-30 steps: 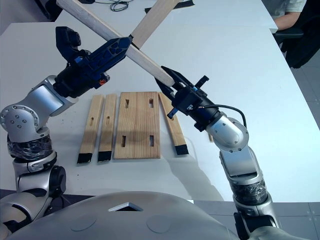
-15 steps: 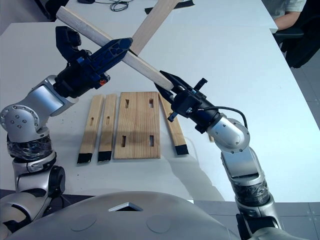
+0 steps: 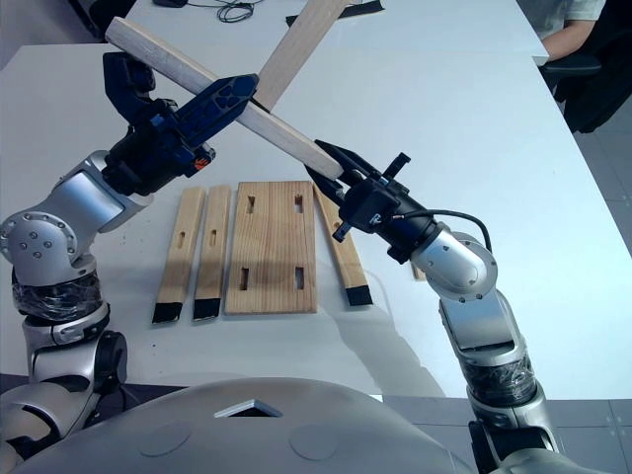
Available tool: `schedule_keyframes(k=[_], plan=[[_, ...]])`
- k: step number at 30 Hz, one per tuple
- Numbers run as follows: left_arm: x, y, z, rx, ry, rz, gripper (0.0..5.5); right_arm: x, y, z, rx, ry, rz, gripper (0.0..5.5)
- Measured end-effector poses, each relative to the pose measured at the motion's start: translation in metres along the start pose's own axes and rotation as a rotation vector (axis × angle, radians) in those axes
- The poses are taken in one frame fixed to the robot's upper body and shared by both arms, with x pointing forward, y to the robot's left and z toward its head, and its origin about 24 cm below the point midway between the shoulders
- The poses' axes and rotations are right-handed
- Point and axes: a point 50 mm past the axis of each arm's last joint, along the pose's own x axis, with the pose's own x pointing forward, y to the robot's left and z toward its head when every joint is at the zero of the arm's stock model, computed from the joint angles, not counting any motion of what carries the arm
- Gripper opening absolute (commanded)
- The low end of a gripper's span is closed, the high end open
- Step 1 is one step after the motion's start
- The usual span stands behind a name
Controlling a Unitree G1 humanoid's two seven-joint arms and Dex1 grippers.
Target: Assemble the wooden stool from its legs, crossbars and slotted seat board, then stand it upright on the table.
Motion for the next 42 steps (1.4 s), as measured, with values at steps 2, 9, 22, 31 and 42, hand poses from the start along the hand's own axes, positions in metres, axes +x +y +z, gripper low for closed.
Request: schedule_keyframes(k=[2,9,22,31,42], plan=[[0.000,0.000,0.000,0.001,0.000,0.000,2.14,0.000,0.000,0.000,0.000,0.000,0.002,1.50],[0.000,0.001,-0.001,-0.011,0.009,-0.008,2.09,-0.004,0.001,-0.006,-0.019,0.027,0.040,2.45],[-0.035,0.000,0.044,0.496,0.218,0.178,2.09,-0.063,-0.041,-0.058,-0.140,0.339,-0.005,2.46],[-0.067,-0.021,0.009,0.690,0.577,-0.052,2.09,-0.082,-0.049,-0.054,-0.168,0.381,-0.081,2.46],[-0.088,-0.018,-0.017,0.764,0.698,-0.149,2.09,-0.083,-0.049,-0.050,-0.179,0.374,-0.077,2.46]])
